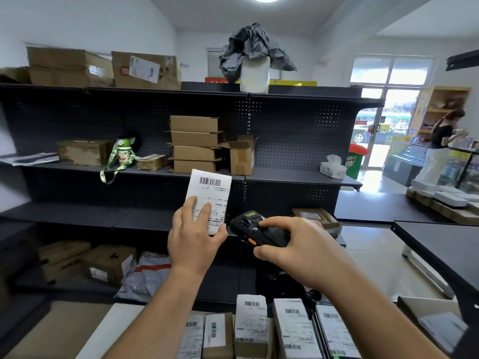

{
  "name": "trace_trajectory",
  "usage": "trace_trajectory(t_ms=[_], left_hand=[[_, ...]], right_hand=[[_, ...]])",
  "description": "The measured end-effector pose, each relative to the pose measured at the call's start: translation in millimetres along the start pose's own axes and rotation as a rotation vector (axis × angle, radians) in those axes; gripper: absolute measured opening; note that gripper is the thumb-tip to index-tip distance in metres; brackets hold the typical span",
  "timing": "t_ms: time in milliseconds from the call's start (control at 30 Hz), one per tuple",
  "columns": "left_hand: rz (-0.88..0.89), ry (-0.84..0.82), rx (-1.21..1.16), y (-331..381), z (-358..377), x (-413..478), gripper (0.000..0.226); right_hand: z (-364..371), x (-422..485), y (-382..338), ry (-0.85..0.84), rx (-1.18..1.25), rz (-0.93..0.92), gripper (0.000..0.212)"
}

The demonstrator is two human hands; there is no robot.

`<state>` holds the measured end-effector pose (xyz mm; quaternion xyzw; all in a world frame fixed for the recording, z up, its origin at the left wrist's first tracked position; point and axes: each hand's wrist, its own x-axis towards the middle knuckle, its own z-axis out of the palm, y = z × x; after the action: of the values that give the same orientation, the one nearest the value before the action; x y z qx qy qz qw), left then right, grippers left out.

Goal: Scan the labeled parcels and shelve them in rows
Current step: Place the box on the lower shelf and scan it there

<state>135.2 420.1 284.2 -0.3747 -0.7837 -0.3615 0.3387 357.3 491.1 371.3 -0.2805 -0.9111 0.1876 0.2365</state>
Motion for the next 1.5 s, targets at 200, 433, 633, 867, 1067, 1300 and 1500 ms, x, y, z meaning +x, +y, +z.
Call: trace_trajectory(t_ms=[200,433,633,867,1067,1300,1500], left_hand=[[-0.006,0.0,0.016,5.9,-8.7,-10.7,0.055],[-0.135,-0.144,-0.071,8.6,-49.9,-63.4,0.055],[-0.114,-0.285,-0.273,31.0,-103.4,-131.0,0.056],[-0.077,-0.51,-0.44,67.6,-163.5,-235.9,0.055],[0.051,-0.672,-0.458,132.5,-216.0,-313.7,0.059],[0.128,-0.744,-0.503,256.5,-256.3,-410.6,0.061],[0.121,-0.807,-0.528,361.0,-280.2,-487.5,0.058]], right_hand=[[4.2,-4.3,15.5,0.027,0.015,-0.01,0.055],[55.3,-52.2,41.8,0.137,0.164,0.034,0.052],[70.8,-160.2,37.2,0.25,0.149,0.152,0.056],[58.7,-317.7,21.8,0.393,0.123,0.385,0.053],[27.3,-447.5,33.1,0.396,0.108,0.529,0.054],[-35.0,-592.9,86.0,0.481,0.075,0.582,0.052],[-100.7,-694.7,149.8,0.46,0.05,0.62,0.05]])
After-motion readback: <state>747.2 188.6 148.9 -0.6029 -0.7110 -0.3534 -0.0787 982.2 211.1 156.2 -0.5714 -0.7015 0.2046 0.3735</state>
